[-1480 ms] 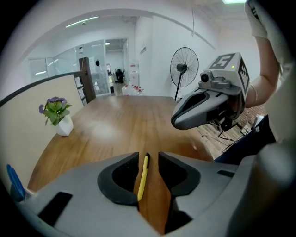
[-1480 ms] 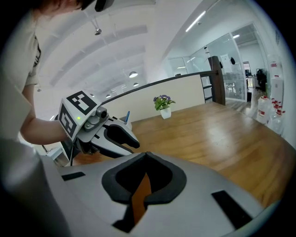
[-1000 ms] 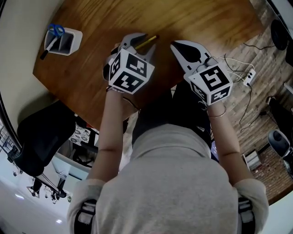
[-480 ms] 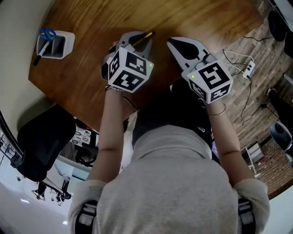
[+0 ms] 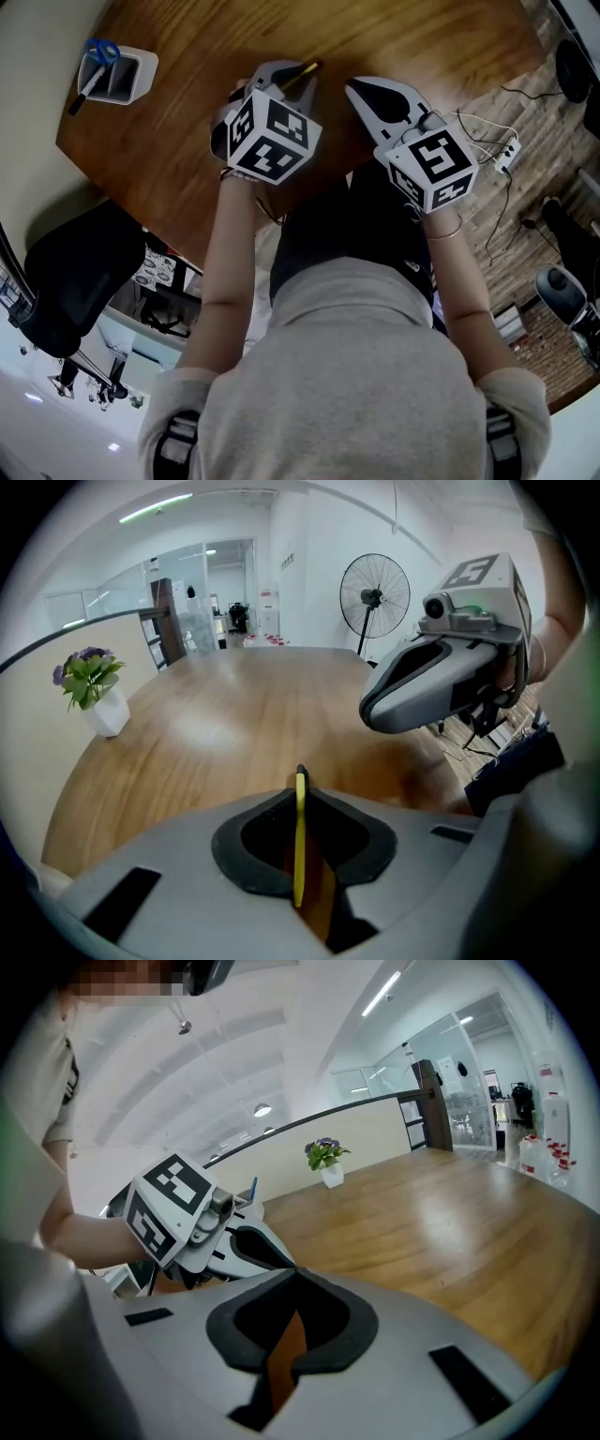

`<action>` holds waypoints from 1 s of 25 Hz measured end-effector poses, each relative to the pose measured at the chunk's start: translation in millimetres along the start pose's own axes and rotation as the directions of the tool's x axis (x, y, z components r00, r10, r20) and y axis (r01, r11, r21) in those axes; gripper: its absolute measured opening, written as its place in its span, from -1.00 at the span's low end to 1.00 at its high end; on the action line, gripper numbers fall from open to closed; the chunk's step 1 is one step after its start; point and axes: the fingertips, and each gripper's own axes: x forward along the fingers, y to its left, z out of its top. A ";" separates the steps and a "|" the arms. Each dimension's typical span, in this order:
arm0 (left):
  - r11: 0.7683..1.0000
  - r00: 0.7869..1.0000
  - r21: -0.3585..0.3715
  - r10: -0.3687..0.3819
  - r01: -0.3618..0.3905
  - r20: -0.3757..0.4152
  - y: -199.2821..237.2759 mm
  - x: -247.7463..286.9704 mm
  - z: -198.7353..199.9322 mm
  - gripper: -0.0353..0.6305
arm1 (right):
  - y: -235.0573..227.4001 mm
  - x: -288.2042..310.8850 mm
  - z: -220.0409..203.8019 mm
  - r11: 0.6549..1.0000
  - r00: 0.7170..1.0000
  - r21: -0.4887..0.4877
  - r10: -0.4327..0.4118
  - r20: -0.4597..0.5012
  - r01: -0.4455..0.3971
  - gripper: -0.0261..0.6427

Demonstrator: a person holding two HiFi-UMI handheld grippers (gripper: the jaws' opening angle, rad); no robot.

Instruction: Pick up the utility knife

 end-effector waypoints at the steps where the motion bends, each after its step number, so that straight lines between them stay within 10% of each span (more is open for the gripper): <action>1: 1.000 1.000 -0.008 0.007 -0.007 -0.002 -0.1 0.3 0.3 -0.71 | -0.8 -1.4 1.1 1.000 1.000 -0.004 0.005 0.003 -0.005 -0.89; 25: 0.967 0.940 -0.240 0.157 -0.084 0.304 6.6 -88.9 71.2 -0.71 | 6.8 -34.3 66.5 0.982 0.994 -0.174 0.083 0.067 -0.070 -0.89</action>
